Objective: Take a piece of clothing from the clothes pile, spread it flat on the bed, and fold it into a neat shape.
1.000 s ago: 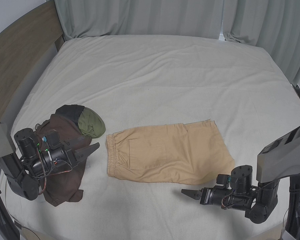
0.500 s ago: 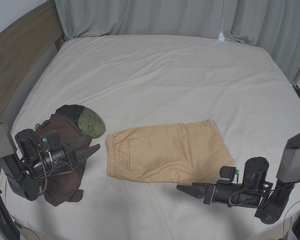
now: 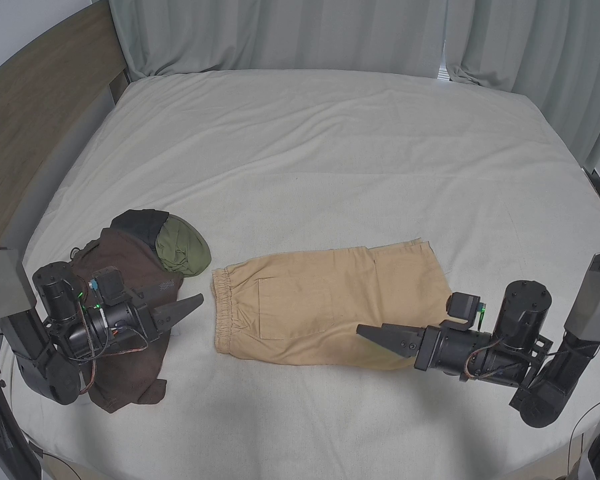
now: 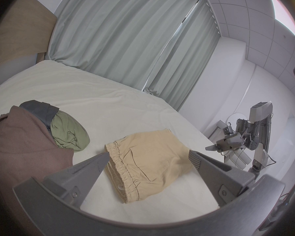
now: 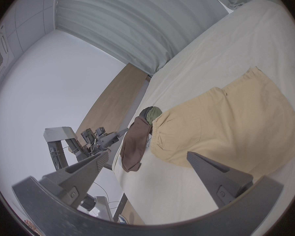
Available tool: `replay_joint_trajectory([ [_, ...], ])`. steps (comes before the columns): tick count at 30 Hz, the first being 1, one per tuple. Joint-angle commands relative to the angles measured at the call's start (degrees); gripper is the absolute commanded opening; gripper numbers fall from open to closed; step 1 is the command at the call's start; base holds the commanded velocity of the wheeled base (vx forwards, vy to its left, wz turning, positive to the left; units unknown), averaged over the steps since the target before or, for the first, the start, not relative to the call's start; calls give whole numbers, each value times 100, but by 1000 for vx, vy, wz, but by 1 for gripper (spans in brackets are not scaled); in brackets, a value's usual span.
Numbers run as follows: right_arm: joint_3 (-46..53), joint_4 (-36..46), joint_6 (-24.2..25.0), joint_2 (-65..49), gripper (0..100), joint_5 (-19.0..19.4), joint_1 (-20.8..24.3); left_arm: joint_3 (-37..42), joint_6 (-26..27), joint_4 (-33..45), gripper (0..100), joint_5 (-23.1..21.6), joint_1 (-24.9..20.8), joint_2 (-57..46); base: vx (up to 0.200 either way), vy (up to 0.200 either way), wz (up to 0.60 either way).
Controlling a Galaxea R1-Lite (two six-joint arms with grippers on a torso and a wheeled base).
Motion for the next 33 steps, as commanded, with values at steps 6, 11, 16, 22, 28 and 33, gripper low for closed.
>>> replay_joint_trajectory([
  [6, -44, -13, 11, -43, 100, 502, -562, 51, -162, -3, 100, -1, -133, 308, 0, 0, 0],
  [11, -35, -13, 2, -87, 100, 485, -571, 78, -267, -12, 100, -1, -141, 554, 0, 0, 0],
  [16, 17, -13, 2, -175, 100, 485, -580, -28, -874, -12, 100, -27, -150, 791, 0, 0, 0],
  [22, 35, -13, 2, -201, 100, 494, -580, -98, -1216, -12, 100, -18, -159, 1029, 0, 0, 0],
  [28, 17, -13, 2, -210, 100, 511, -580, -248, -1216, -12, 100, -18, -168, 1336, 0, 0, 0],
  [33, 8, -13, 2, -236, 100, 520, -562, -476, -1225, -12, 100, 34, -238, 1635, 0, 0, 0],
])
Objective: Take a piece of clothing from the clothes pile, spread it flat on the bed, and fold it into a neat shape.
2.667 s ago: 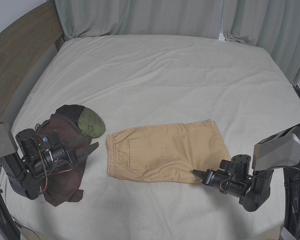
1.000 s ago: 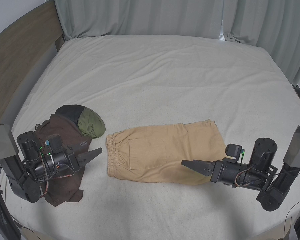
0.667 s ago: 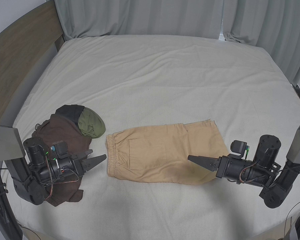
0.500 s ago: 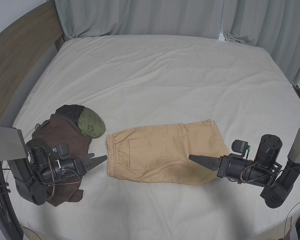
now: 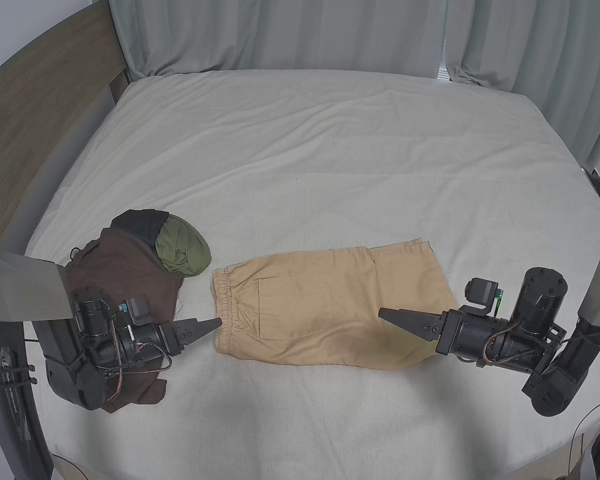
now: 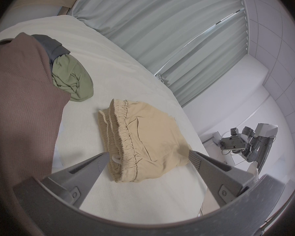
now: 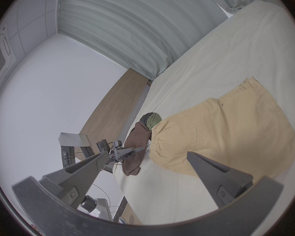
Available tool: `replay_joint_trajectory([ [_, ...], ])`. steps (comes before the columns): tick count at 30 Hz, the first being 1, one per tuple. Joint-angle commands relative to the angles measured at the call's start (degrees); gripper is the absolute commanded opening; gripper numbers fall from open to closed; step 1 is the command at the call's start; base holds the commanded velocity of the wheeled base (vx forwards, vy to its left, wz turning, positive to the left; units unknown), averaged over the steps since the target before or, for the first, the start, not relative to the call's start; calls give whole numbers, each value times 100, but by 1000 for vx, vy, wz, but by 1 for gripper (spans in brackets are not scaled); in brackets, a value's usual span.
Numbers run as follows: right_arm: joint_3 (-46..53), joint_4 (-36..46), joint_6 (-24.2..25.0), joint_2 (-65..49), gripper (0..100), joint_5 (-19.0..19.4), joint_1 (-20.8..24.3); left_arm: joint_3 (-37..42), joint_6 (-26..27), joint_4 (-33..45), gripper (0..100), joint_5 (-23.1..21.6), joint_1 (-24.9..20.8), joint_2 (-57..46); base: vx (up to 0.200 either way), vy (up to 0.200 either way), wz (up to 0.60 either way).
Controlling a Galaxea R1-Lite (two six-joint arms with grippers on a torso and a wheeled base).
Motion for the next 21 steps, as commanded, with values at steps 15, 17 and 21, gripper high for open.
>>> replay_joint_trajectory([
  [15, -16, -2, 1, 26, 100, -1, 65, -728, -5, 1, 100, 377, -244, 1360, 0, 0, 0],
  [17, -16, -2, -8, 26, 100, -1, 65, -790, -5, 1, 100, 386, -279, 1466, 0, 0, 0],
  [21, -7, -2, -8, 35, 100, -1, 82, -904, -5, 1, 100, 465, -358, 1650, 0, 0, 0],
])
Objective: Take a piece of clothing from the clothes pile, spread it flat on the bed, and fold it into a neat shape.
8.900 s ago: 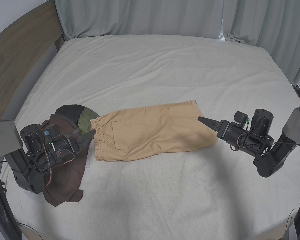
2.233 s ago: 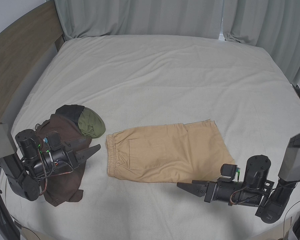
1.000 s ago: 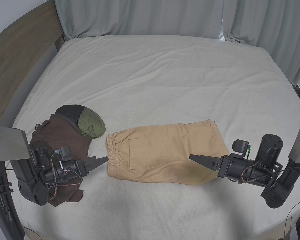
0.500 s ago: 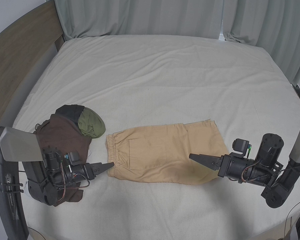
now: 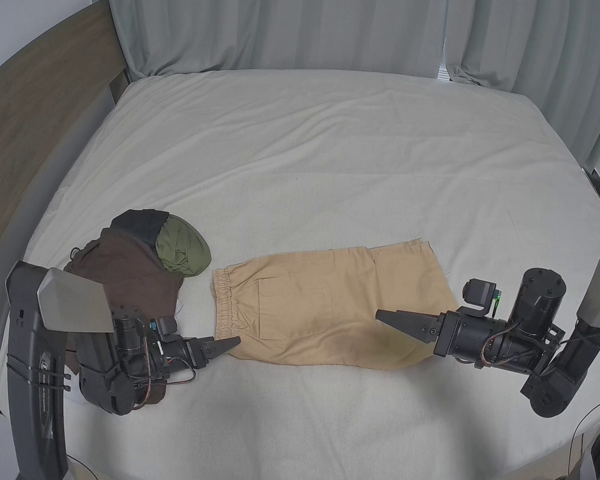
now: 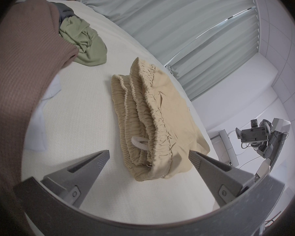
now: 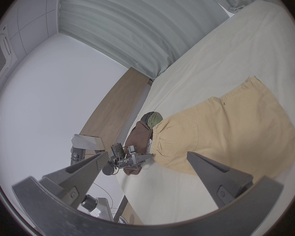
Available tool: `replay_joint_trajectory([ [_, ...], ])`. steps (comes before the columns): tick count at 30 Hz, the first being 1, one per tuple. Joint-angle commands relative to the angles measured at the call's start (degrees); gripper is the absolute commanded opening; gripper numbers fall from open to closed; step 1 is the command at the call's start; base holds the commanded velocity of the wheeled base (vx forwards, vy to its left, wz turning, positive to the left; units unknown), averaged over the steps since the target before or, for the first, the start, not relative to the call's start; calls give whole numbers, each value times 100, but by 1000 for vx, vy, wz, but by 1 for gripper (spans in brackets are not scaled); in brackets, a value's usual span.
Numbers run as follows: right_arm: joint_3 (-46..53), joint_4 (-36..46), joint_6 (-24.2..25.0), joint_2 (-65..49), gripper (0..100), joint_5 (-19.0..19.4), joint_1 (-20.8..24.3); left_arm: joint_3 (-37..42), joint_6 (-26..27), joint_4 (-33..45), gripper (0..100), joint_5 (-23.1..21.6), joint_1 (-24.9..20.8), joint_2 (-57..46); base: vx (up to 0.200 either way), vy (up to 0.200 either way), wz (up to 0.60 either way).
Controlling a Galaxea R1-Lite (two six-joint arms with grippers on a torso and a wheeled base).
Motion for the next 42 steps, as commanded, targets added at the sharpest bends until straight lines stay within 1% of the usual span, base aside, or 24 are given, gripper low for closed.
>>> replay_joint_trajectory([
  [1, 8, -2, -2, 24, 100, 0, 18, -122, -12, 10, 100, 70, -94, 315, 0, 0, 0],
  [4, 8, -2, -10, 24, 100, -17, 18, -201, -48, 10, 100, 96, -138, 350, 0, 0, 0],
  [8, 17, -2, -10, 24, 100, -26, 53, -333, -680, 1, 100, 131, -252, 324, 0, 0, 0],
  [9, 17, -2, -10, 24, 100, -26, 53, -333, -680, 1, 100, 131, -252, 324, 0, 0, 0],
  [10, 17, -2, -10, 42, 100, -26, 62, -385, -935, 1, 100, 131, -287, 297, 0, 0, 0],
  [11, 17, -2, -10, 51, 100, -26, 62, -421, -1050, 1, 100, 131, -296, 288, 0, 0, 0],
  [16, 8, -2, -10, 59, 100, -26, 62, -517, -1296, 1, 100, 140, -375, 297, 0, 0, 0],
  [20, 0, -2, -10, 77, 100, -26, 62, -561, -1630, 1, 100, 158, -463, 253, 0, 0, 0],
  [21, 0, -2, -10, 77, 100, -26, 62, -561, -1630, 1, 100, 158, -463, 253, 0, 0, 0],
  [23, -9, -2, -10, 86, 100, -26, 62, -596, -1762, 1, 100, 245, -481, 227, 0, 0, 0],
  [27, -18, -2, -10, 94, 100, -26, 71, -614, -1797, 1, 100, 342, -577, 236, 0, 0, 0],
  [30, -9, -2, -10, 121, 100, -35, 79, -675, -1814, -8, 100, 562, -692, 253, 0, 0, 0],
  [31, -9, -2, -10, 121, 100, -35, 97, -719, -1867, 1, 100, 729, -727, 262, 0, 0, 0],
  [32, -9, -2, -10, 121, 100, -35, 97, -728, -1885, 1, 100, 764, -736, 262, 0, 0, 0],
  [33, -9, -2, -10, 121, 100, -35, 97, -798, -1999, -8, 100, 949, -780, 262, 0, 0, 0],
  [34, -9, -2, -10, 121, 100, -35, 97, -798, -1999, -8, 100, 949, -780, 262, 0, 0, 0],
  [35, -9, -2, -10, 130, 100, -35, 106, -851, -2113, -8, 100, 1107, -797, 262, 0, 0, 0],
  [36, -9, -2, -10, 130, 100, -35, 106, -860, -2122, 1, 0, 1116, -788, 262, 0, 0, 0],
  [42, 8, -2, -10, 130, 100, -35, 106, -860, -2131, -8, 0, 1116, -753, 253, 0, 0, 0],
])
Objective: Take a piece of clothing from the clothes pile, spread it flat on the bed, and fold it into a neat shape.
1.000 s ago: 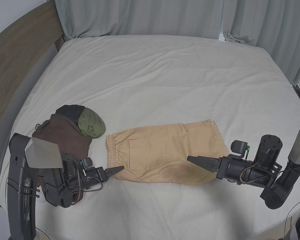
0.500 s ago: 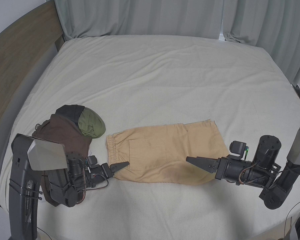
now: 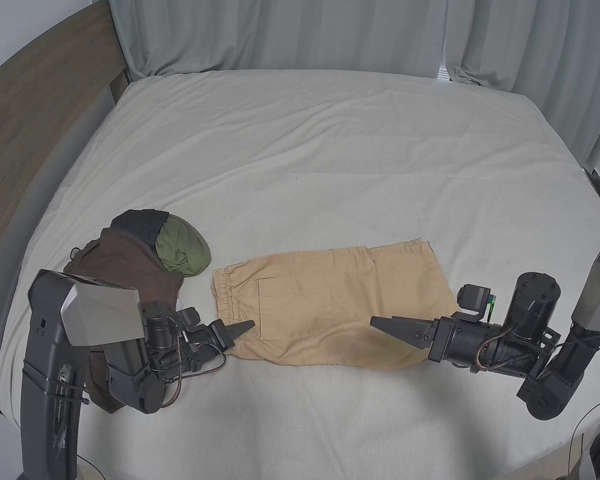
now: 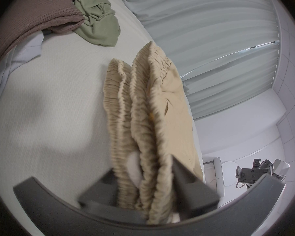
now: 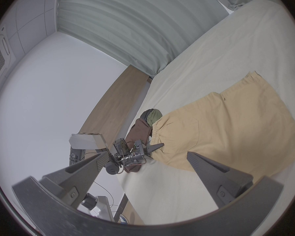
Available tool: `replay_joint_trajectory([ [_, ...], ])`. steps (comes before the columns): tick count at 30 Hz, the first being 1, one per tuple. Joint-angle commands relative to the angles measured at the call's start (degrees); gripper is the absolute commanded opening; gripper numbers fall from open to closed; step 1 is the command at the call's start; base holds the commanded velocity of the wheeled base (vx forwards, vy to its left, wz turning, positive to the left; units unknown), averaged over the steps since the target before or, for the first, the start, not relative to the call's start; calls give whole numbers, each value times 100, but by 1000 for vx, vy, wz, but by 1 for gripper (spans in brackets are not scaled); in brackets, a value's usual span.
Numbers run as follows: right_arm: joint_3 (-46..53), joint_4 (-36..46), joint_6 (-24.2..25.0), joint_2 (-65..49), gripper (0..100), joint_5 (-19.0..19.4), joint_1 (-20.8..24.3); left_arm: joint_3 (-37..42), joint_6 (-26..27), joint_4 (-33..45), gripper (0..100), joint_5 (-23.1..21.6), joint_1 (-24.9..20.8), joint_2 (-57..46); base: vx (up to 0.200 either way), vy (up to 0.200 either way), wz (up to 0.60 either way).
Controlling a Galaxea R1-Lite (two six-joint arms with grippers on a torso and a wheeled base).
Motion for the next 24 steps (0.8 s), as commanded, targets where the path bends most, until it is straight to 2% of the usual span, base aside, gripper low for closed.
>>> replay_joint_trajectory([
  [1, 6, -2, 0, 13, 100, 3, 5, -10, 4, -37, 0, -7, 21, -20, 0, 0, 0],
  [7, 15, -2, -8, 13, 100, 3, 13, 16, 13, -63, 0, 2, 56, -99, 0, 0, 0],
  [18, 15, -2, -17, 92, 100, 3, -4, 535, 83, -54, 0, -192, 179, -793, 0, 0, 0],
  [24, 24, -2, -8, 101, 100, 3, -4, 605, 514, -54, 0, -183, 223, -899, 0, 0, 0],
])
